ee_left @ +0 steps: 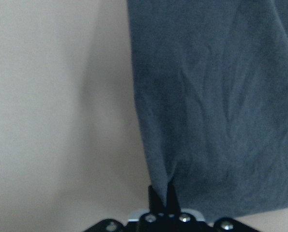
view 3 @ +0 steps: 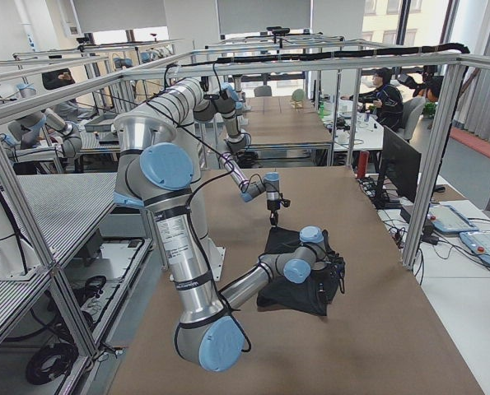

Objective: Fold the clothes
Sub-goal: 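Grasp the shirt edge with the left gripper and fold it toward the collar side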

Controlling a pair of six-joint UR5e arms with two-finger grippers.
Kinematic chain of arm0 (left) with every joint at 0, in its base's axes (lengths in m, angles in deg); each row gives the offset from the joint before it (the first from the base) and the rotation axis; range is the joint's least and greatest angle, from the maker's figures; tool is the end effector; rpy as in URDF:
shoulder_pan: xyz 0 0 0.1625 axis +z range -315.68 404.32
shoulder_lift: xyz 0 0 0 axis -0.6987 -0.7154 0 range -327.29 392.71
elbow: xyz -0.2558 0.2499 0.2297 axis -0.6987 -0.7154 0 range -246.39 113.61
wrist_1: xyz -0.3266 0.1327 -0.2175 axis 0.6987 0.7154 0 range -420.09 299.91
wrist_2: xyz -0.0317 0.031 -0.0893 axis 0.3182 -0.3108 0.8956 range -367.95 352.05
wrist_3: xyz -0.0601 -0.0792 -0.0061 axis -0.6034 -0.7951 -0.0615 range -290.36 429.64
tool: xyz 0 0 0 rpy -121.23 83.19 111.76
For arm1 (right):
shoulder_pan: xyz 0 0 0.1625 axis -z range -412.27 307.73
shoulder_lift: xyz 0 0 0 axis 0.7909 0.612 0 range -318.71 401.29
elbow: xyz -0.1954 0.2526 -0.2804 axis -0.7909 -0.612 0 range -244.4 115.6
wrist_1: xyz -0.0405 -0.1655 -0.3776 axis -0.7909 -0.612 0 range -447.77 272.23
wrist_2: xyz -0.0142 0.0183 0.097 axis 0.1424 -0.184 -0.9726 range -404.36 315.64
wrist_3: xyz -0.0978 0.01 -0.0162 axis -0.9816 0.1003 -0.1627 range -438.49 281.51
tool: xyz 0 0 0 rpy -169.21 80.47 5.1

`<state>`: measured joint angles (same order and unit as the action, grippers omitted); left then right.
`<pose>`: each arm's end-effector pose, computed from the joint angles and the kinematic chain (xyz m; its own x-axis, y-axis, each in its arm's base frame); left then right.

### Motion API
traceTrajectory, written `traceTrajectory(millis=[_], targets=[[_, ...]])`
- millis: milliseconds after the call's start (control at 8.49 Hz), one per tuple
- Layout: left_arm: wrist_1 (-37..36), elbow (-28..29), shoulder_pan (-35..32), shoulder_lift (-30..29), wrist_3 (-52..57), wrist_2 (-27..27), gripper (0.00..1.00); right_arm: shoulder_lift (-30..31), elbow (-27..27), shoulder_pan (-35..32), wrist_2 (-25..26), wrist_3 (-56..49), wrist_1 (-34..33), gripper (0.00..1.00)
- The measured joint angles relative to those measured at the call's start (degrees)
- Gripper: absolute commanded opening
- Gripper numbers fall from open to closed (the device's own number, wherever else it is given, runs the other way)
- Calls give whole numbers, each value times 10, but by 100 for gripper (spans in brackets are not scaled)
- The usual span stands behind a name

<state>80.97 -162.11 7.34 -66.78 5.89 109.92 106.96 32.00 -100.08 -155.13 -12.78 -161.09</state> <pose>0.4026 -0.4117 0.4230 0.3724 0.2091 -0.9042 0.0281 0.9713 0.2362 -0.3628 -0.5462 0.3390 0.6271 0.1194 0.7697 -0.2849 0.9549 0.0840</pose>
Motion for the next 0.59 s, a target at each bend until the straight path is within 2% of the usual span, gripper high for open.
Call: traceTrajectory(millis=[235,471,589], targets=[[-11,27,-44,-21,20,0,0,3,-1,0,0,0,5,94],[-52,93,-99,-96,51,-2,0,3,-1,0,0,0,5,94],[-73,146,-122,-151,71,-4,0,3,-1,0,1,0,5,94]])
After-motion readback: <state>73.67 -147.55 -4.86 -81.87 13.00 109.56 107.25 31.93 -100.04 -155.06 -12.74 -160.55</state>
